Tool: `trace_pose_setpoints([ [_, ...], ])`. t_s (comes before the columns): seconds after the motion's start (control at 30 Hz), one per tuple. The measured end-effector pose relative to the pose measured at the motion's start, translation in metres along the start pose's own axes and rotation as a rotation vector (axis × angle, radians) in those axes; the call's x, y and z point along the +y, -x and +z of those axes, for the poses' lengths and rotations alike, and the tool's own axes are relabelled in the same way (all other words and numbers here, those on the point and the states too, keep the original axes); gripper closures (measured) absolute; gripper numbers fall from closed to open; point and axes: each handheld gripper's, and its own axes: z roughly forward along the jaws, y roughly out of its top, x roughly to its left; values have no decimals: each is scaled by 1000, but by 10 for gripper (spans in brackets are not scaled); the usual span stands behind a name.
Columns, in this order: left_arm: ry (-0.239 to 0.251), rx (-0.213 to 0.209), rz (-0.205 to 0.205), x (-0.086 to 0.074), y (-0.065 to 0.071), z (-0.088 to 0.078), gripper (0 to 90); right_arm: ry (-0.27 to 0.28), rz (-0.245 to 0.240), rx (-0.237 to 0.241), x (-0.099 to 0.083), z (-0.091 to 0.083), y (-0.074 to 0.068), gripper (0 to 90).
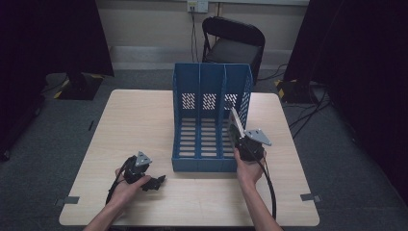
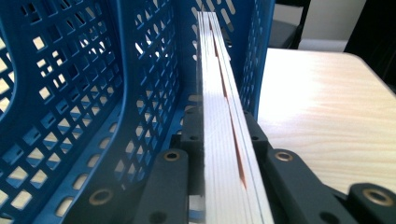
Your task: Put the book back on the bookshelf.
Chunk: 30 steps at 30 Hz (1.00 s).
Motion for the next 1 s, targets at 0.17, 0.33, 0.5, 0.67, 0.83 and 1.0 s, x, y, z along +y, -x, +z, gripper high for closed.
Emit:
trace_pose_setpoints([
  [0.17, 1, -2, 0, 0, 0, 0, 0, -9, -23, 18, 1, 1, -1, 764],
  [0.33, 0, -2, 1, 0, 0, 0, 0, -14, -13, 47, 3, 1, 2, 705],
  [0.5, 0, -1, 1, 0, 0, 0, 0, -22, -21, 59, 4, 2, 3, 692],
  [0.67, 0, -2, 0, 0, 0, 0, 0, -41, -35, 26, 5, 3, 1, 765],
  [0.83, 0, -2, 1, 0, 0, 0, 0, -27, -15, -12, 4, 3, -1, 769],
  [1.0, 1, 1, 3, 0, 0, 0, 1, -1, 3, -86, 1, 2, -4, 769],
])
